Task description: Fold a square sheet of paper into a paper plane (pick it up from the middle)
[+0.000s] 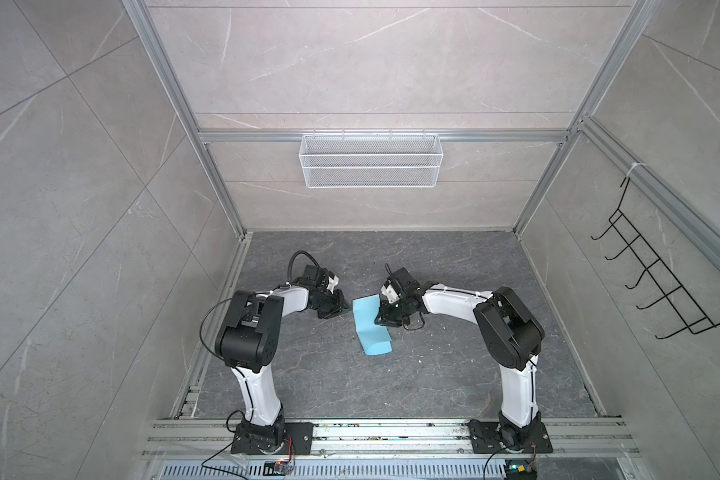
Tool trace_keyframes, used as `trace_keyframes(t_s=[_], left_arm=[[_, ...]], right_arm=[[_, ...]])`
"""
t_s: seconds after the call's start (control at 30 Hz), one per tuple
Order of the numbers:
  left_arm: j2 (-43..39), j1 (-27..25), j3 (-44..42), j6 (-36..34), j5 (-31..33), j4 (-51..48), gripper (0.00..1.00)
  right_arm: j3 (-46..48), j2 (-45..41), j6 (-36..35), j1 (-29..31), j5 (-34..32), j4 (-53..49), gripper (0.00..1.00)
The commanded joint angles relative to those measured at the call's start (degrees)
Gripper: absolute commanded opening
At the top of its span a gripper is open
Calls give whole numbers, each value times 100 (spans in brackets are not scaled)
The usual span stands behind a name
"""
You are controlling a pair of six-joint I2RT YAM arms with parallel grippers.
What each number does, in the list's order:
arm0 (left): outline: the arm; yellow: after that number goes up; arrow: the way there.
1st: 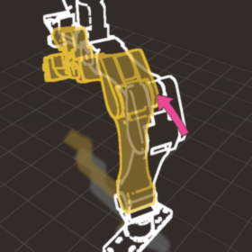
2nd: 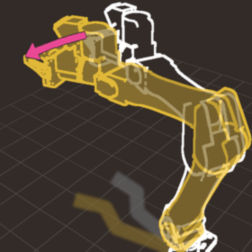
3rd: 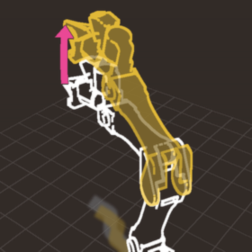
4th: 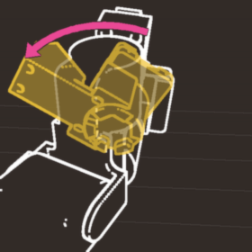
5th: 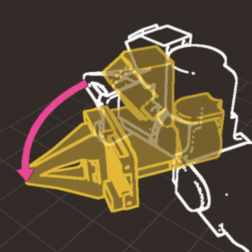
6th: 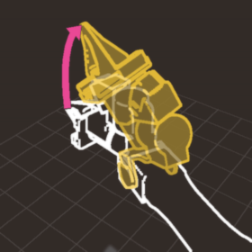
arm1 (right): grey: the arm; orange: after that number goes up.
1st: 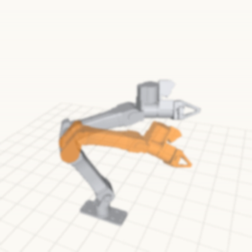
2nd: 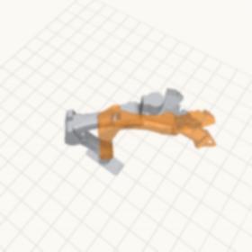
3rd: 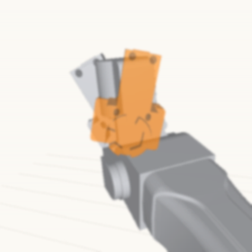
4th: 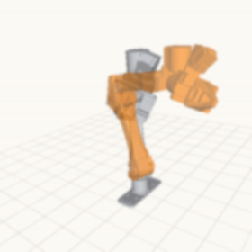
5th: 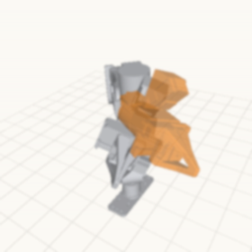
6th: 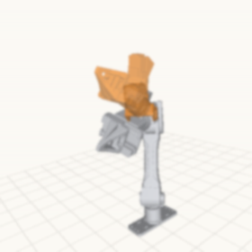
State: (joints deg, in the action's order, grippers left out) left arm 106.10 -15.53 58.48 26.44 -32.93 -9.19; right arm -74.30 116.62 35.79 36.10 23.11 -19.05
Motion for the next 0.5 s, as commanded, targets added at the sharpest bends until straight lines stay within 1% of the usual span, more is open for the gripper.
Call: trace_keyframes(t_s=[0.0, 0.13, 0.23, 0.37, 0.47], left_arm=[[-647, -278, -152, 411, 15, 35, 19], [-1027, -751, -511, 931, 202, 57, 19], [-1144, -1041, -794, 1279, 257, 112, 19], [-1143, -1360, -1048, 1502, 258, 121, 18], [-1138, -1442, -1234, 1562, 288, 114, 18]], right_arm=[[430, 476, -46, -66, -975, -943, 25], [421, 498, -46, -50, -975, -951, 25], [399, 526, -61, -47, -975, -962, 25], [366, 546, -80, -41, -975, -969, 25], [348, 553, -77, -41, -977, -974, 25]])
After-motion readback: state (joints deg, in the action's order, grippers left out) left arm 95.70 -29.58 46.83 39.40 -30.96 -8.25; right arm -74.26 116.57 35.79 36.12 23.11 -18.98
